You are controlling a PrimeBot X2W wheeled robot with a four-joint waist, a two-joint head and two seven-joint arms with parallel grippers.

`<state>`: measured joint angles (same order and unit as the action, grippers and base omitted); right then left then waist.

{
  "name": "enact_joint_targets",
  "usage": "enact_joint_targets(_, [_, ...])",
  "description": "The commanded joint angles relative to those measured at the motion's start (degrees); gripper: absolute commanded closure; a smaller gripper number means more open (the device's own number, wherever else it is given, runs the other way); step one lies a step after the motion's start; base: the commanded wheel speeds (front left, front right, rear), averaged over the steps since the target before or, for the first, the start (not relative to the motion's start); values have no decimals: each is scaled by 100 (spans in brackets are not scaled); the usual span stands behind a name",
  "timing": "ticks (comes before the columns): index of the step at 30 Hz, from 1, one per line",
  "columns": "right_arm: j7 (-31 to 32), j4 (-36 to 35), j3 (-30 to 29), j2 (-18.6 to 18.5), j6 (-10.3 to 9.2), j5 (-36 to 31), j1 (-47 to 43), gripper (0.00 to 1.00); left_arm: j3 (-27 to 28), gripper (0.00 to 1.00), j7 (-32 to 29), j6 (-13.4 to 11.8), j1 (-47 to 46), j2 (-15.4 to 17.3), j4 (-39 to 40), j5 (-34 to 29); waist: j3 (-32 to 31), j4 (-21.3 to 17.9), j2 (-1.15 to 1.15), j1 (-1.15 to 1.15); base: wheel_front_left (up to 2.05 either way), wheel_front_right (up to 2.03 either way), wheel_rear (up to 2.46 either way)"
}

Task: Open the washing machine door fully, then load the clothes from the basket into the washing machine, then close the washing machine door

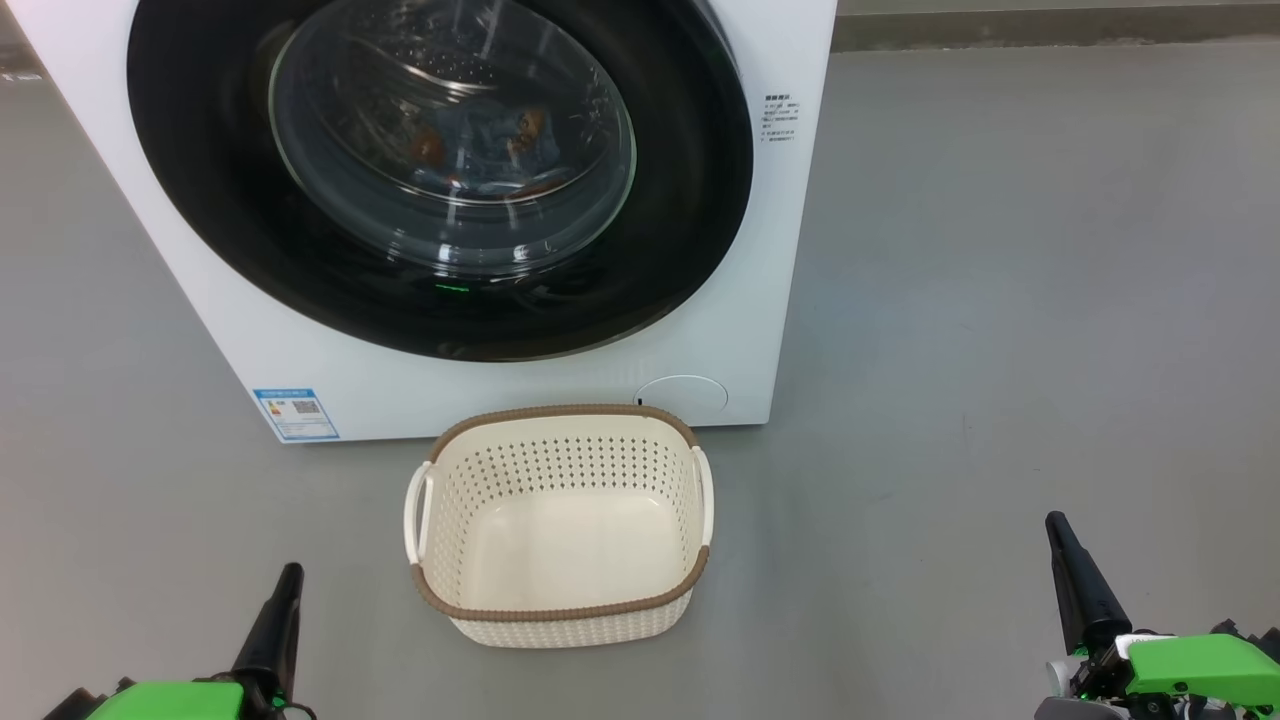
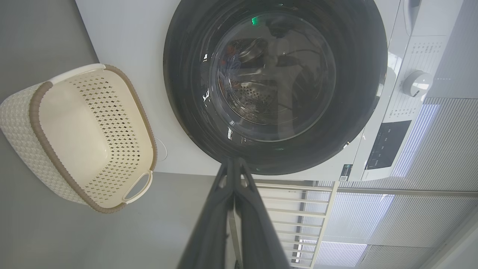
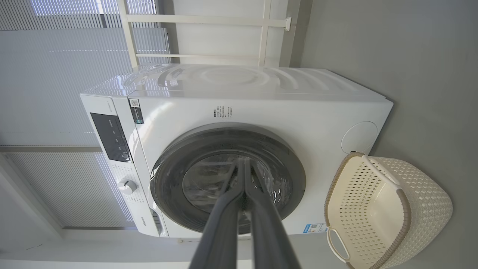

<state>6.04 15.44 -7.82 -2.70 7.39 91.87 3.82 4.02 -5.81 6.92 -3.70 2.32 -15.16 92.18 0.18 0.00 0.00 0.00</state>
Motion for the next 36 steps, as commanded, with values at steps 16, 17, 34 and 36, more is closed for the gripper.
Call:
enact_joint_targets(16, [46,-142,129,-18,10,29,237,100,207,100,-33,57,-245,90,112,34,0,0,0,0,0,0,0])
enact_joint_targets(17, [46,-142,129,-18,10,29,237,100,208,100,-34,57,-245,89,112,33,0,0,0,0,0,0,0])
enact_joint_targets(34, [45,-142,129,-18,10,29,237,100,219,100,-43,57,-246,82,111,24,0,0,0,0,0,0,0])
enact_joint_targets(36, [45,-142,129,-18,10,29,237,100,220,100,-44,57,-246,81,111,23,0,0,0,0,0,0,0])
